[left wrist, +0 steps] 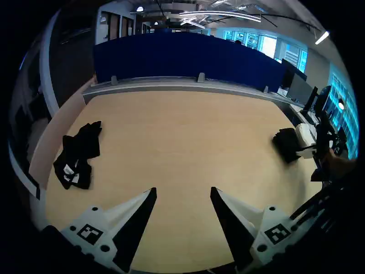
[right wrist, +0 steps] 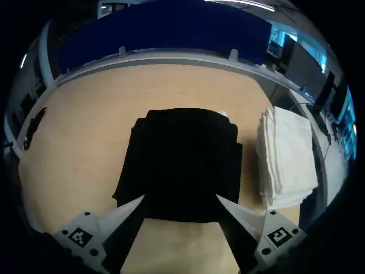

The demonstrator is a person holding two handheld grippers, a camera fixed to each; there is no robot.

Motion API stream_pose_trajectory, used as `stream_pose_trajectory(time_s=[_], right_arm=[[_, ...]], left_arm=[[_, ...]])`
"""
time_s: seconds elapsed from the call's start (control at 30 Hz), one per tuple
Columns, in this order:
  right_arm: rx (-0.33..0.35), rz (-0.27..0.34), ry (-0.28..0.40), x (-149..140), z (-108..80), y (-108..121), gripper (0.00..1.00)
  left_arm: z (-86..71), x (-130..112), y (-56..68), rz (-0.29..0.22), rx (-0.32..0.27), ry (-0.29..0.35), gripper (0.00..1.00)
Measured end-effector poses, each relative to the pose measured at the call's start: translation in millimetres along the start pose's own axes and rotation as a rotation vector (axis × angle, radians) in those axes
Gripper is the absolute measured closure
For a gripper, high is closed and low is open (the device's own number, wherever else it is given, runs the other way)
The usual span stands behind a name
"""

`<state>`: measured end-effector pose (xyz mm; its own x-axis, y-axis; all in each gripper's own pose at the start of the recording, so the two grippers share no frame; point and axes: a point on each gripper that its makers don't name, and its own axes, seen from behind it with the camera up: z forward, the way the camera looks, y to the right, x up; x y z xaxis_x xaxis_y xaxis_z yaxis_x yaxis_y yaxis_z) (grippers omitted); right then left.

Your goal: Fold towel

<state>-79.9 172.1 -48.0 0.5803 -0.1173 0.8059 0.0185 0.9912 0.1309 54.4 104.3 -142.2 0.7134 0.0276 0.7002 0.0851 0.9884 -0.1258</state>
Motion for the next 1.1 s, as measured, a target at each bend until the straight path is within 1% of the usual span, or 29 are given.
stream_pose_trajectory(time_s=[0.07, 0.17, 0.27, 0.37, 0.57, 0.67, 0.87, 1.1], right_arm=[[0.0, -0.001, -0.001, 0.6, 0.4, 0.1, 0.0], [-0.001, -0.006, 0.012, 9.1, -3.9, 0.1, 0.0], [-0.002, -0.009, 0.045, 26.5, -9.7, 0.3, 0.0], [-0.001, -0.005, 0.069, 46.6, -7.1, 2.1, 0.0], [0.005, -0.013, 0.097, 83.5, 7.3, 4.9, 0.0], [0.006, -0.025, 0.086, 92.1, 17.2, 6.9, 0.0], [0.001, -0.033, 0.057, 97.4, 35.3, 10.5, 0.0], [-0.009, -0.026, 0.02, 93.2, 53.3, 14.8, 0.0]], left_arm=[[-0.3, 0.4, -0.6, -0.002, 0.0, 0.001, 0.13], [-0.5, 1.0, -2.1, -0.004, 0.003, 0.001, 0.13], [-0.1, 1.2, -3.3, -0.005, 0.006, 0.001, 0.13], [0.2, 0.9, -4.5, -0.005, 0.01, 0.001, 0.13], [-0.9, 0.2, -9.4, -0.006, 0.022, 0.0, 0.13], [-1.8, -0.3, -13.5, -0.011, 0.033, 0.0, 0.13], [-3.2, -1.6, -21.6, -0.025, 0.052, 0.0, 0.13], [-6.3, 0.4, -28.2, -0.027, 0.071, 0.0, 0.13]])
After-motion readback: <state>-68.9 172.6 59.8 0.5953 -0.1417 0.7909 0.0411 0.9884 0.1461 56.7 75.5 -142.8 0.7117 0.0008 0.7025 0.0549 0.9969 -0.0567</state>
